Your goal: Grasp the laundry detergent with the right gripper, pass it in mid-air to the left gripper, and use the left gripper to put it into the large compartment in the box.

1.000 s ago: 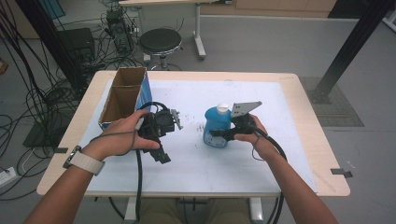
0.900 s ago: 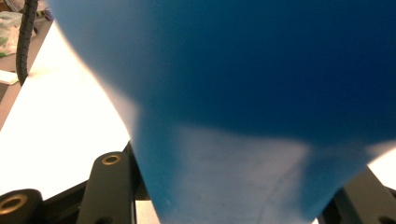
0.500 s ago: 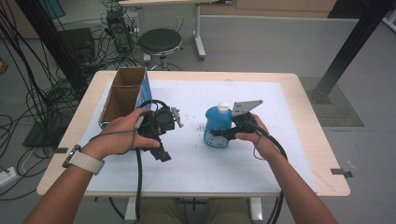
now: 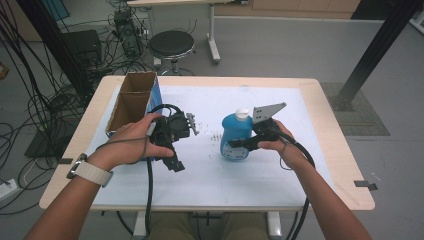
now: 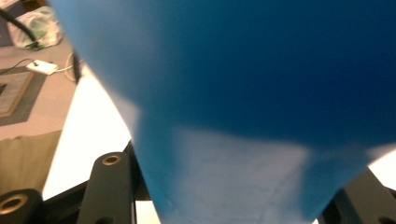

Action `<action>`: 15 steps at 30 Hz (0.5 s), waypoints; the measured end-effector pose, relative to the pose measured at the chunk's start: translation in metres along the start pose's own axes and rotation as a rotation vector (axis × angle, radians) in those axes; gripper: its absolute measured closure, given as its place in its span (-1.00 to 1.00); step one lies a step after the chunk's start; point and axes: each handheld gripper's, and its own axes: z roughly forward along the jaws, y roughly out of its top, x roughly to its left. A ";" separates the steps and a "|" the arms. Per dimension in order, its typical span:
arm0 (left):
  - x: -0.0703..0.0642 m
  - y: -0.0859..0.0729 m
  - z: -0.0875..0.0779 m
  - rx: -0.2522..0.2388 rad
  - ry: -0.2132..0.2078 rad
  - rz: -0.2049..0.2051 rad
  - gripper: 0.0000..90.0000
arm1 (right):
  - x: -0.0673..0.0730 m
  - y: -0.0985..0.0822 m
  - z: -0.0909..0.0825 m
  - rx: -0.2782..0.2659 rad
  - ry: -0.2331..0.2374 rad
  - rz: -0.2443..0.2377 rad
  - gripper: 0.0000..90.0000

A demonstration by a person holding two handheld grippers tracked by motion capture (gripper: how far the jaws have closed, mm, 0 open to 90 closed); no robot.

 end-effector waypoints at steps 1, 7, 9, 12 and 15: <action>0.000 0.001 -0.001 0.003 0.001 0.001 -0.79 | 0.001 0.002 -0.001 0.004 0.008 -0.005 -0.03; -0.002 0.008 -0.011 0.018 0.016 0.006 -0.79 | 0.010 0.011 -0.009 0.019 0.051 -0.030 -0.03; -0.002 0.010 -0.015 0.022 0.018 0.009 -0.79 | 0.013 0.013 -0.011 0.020 0.063 -0.035 -0.03; -0.003 0.013 -0.019 0.026 0.024 0.013 -0.79 | 0.017 0.017 -0.014 0.025 0.077 -0.043 -0.03; -0.005 0.017 -0.022 0.027 0.023 0.018 -0.79 | 0.020 0.020 -0.016 0.026 0.088 -0.050 -0.03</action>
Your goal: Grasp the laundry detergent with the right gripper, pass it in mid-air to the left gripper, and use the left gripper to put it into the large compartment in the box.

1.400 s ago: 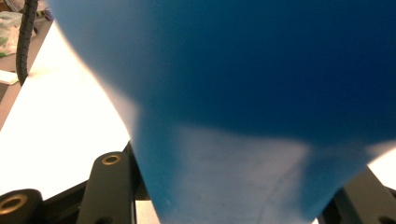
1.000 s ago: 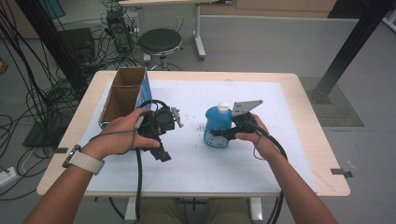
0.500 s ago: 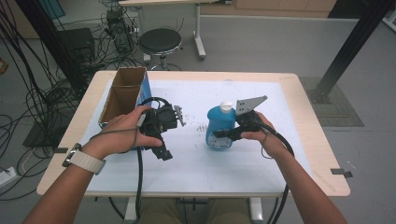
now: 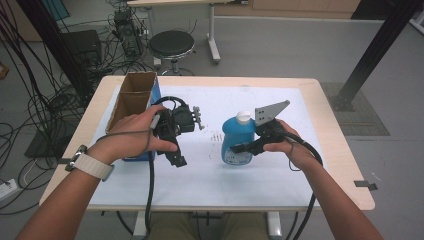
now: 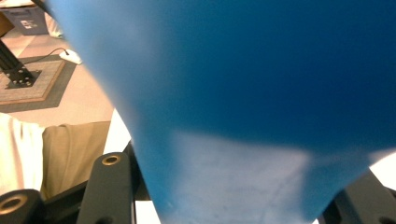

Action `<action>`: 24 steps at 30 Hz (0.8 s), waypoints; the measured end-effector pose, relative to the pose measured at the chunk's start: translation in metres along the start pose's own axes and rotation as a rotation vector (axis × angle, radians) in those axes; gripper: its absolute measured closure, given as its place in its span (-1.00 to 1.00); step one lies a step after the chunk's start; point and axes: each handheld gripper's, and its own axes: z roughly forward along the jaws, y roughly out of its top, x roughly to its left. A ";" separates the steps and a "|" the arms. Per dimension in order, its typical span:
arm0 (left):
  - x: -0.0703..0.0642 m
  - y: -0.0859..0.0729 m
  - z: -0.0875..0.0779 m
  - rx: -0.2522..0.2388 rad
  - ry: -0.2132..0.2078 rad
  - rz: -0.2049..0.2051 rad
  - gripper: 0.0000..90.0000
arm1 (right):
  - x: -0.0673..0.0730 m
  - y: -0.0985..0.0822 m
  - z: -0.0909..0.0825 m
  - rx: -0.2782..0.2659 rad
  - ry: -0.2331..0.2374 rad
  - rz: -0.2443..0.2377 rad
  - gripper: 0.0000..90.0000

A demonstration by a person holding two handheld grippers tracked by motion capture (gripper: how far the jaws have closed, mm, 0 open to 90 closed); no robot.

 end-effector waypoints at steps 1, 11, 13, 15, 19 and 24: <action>-0.001 0.001 -0.001 0.004 -0.001 0.001 -0.79 | 0.001 0.001 -0.001 0.000 0.003 -0.003 -0.03; 0.004 0.011 -0.011 0.034 -0.002 0.015 -0.80 | 0.008 0.007 0.000 -0.007 0.034 -0.013 -0.03; 0.004 0.013 -0.012 0.034 -0.003 0.016 -0.80 | 0.009 0.008 0.001 -0.008 0.040 -0.015 -0.03; 0.005 0.016 -0.014 0.041 0.000 0.027 -0.80 | 0.010 0.009 0.002 -0.006 0.044 -0.017 -0.03; 0.006 0.022 -0.018 0.043 0.003 0.037 -0.80 | 0.013 0.011 0.005 -0.001 0.054 -0.027 -0.03; 0.006 0.031 -0.021 0.051 -0.007 0.054 -0.80 | 0.016 0.015 0.008 -0.001 0.070 -0.039 -0.03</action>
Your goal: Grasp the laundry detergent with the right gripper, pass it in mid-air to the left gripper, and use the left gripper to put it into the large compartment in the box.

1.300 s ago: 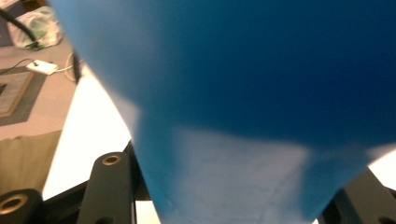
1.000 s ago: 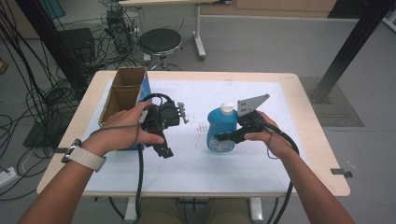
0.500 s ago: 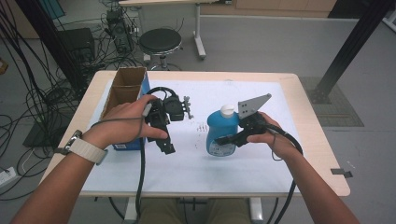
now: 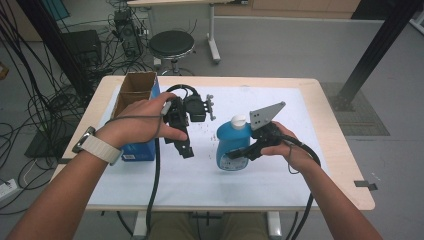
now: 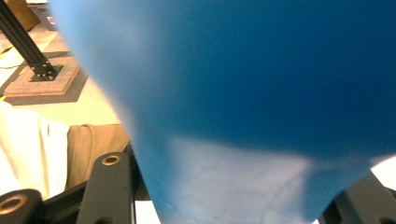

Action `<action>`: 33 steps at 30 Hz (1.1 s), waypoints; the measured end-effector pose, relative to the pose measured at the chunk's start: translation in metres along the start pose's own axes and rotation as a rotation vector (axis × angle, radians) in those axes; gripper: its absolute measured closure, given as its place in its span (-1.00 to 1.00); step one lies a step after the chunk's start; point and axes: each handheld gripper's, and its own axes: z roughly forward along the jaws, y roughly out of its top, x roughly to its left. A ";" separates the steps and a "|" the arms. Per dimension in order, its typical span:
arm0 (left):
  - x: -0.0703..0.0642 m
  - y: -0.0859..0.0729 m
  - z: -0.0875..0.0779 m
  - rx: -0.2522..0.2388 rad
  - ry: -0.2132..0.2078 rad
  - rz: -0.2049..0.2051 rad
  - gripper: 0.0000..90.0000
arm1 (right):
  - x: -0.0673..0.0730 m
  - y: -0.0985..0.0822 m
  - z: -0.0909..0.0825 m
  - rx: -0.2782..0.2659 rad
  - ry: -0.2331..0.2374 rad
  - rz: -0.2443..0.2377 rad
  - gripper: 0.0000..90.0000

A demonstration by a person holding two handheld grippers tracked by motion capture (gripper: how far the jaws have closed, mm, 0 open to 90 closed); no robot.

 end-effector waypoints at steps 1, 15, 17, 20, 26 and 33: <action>0.000 0.002 0.000 0.003 -0.002 0.002 -0.80 | 0.000 0.001 0.001 0.000 0.004 -0.002 -0.03; 0.001 0.026 -0.010 0.025 -0.015 0.037 -0.81 | 0.002 0.008 0.011 0.000 0.022 -0.005 -0.03; 0.001 0.030 -0.011 0.025 -0.017 0.043 -0.81 | 0.002 0.008 0.013 0.004 0.024 -0.008 -0.03; 0.002 0.035 -0.012 0.025 -0.016 0.048 -0.81 | 0.002 0.010 0.016 0.000 0.031 -0.008 -0.03; 0.001 0.043 -0.013 0.030 -0.016 0.068 -0.81 | 0.001 0.011 0.020 0.001 0.038 -0.002 -0.03; 0.001 0.053 -0.016 0.022 -0.013 0.077 -0.81 | 0.001 0.015 0.025 -0.001 0.045 -0.009 -0.03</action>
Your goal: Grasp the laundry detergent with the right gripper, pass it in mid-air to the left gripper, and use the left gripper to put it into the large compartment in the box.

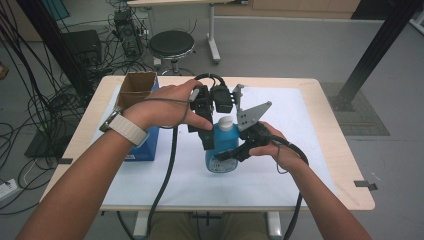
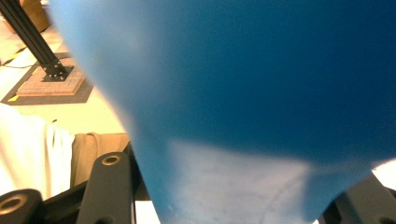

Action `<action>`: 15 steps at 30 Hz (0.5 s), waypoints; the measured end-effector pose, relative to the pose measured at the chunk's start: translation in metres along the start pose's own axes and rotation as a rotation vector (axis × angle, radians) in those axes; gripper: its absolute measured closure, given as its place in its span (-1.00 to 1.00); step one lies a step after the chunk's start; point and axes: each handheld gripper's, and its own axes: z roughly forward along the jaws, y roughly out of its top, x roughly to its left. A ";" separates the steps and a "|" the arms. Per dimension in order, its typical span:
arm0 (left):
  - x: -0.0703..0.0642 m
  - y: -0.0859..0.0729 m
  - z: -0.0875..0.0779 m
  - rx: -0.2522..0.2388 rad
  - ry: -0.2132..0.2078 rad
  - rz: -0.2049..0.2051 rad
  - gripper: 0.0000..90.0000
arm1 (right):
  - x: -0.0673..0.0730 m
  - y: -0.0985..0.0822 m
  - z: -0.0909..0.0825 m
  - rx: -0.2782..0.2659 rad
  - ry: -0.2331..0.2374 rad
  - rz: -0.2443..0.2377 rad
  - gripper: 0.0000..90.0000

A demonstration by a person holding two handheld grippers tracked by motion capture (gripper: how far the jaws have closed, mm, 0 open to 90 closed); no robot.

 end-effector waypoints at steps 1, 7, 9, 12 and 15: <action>0.000 0.000 0.000 0.000 0.000 0.000 -0.81 | 0.000 0.000 0.000 0.000 0.000 0.000 -0.03; 0.002 0.004 0.001 -0.013 0.002 0.005 -0.81 | -0.001 0.001 0.004 0.002 0.004 -0.008 -0.03; 0.003 0.005 0.001 -0.018 0.002 0.005 -0.81 | -0.001 0.001 0.005 0.001 0.003 -0.005 -0.03; 0.004 0.006 0.002 -0.027 0.003 0.005 -0.81 | -0.001 0.000 0.006 0.003 0.009 0.001 -0.03; 0.005 0.006 0.002 -0.037 0.004 0.002 -0.81 | -0.001 0.000 0.007 0.002 0.013 0.001 -0.03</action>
